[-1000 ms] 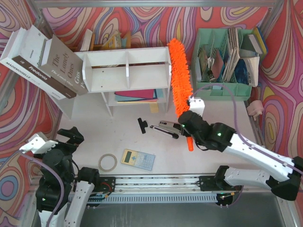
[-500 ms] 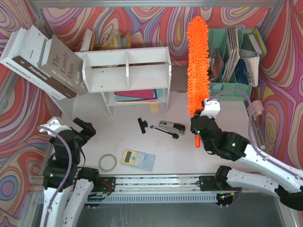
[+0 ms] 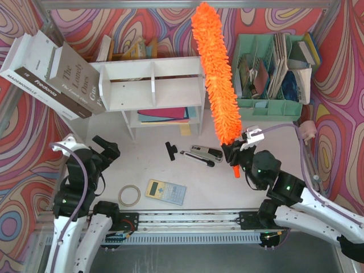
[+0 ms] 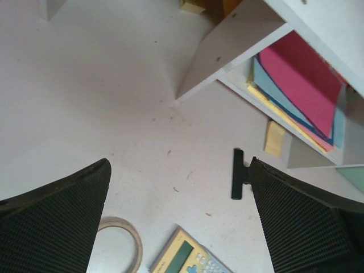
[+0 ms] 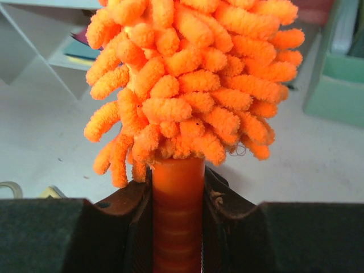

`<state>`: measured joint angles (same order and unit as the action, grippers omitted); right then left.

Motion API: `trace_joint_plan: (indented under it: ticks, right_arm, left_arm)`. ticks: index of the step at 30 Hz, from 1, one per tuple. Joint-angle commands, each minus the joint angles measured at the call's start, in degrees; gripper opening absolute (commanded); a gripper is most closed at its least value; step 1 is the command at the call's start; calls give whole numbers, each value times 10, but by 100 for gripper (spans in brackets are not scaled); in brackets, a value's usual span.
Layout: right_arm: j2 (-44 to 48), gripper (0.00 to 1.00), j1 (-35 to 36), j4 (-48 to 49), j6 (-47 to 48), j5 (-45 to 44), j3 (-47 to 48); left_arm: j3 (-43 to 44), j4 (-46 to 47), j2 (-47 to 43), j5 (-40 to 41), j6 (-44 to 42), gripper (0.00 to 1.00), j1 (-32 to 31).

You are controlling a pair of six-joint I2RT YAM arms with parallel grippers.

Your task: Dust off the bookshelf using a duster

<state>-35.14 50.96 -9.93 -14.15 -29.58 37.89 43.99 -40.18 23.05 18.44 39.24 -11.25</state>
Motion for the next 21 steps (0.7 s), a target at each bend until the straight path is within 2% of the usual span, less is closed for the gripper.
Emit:
trace_joint_plan:
  ticks: [1,8,15,21]
  right_arm:
    - [-4,0,-2,142,103,81,5]
    - [-117,0,-2,172,141,222,34]
    - [-180,0,6,234,140,270,46]
    - [-196,0,23,249,149,298,51]
  left_arm:
    - [43,43,39,-49,32,98,3]
    - [161,55,126,-155,61,98,3]
    - [110,240,60,-213,139,98,2]
    - [94,294,83,-245,174,98,2]
